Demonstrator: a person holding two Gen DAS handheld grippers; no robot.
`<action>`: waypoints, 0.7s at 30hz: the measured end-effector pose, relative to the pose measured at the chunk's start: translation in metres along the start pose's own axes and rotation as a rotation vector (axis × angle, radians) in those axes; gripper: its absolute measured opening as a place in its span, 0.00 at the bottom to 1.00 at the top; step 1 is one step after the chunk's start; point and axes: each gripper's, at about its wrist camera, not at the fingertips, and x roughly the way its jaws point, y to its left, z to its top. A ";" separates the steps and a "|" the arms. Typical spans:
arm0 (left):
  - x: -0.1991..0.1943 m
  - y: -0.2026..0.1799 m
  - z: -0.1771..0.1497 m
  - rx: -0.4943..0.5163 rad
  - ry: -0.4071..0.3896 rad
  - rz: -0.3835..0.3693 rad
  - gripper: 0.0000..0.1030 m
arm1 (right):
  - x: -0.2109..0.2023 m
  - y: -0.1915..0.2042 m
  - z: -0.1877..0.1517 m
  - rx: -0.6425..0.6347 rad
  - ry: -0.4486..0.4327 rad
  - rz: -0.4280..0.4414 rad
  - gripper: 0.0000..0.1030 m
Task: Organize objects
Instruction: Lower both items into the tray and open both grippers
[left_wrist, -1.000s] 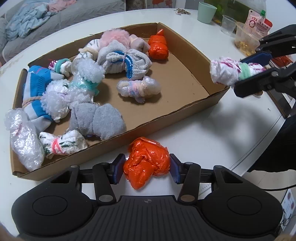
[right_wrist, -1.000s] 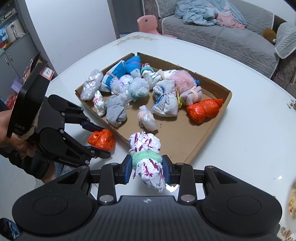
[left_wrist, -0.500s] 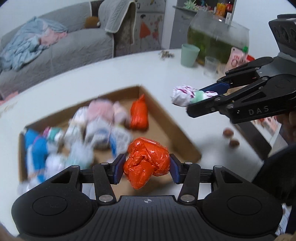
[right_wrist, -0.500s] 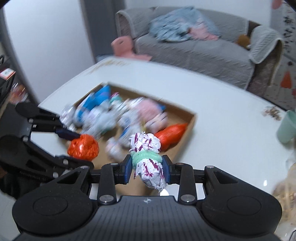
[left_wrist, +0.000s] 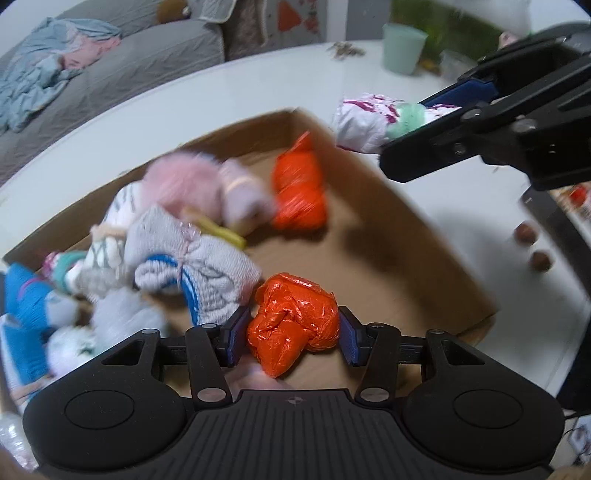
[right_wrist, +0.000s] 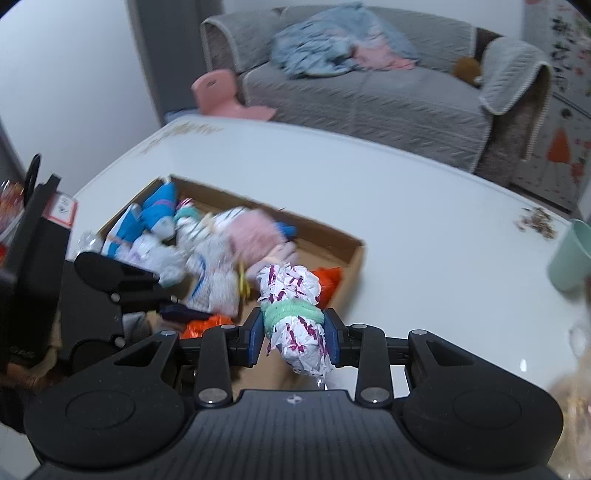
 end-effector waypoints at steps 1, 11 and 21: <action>0.000 0.004 -0.002 -0.006 0.001 0.002 0.54 | 0.004 0.004 0.001 -0.008 0.012 0.010 0.30; -0.007 0.016 -0.009 -0.040 0.017 0.006 0.54 | 0.036 0.022 -0.001 -0.071 0.120 0.054 0.30; -0.008 0.016 -0.010 -0.055 0.035 0.019 0.54 | 0.044 0.029 -0.001 -0.095 0.152 0.057 0.30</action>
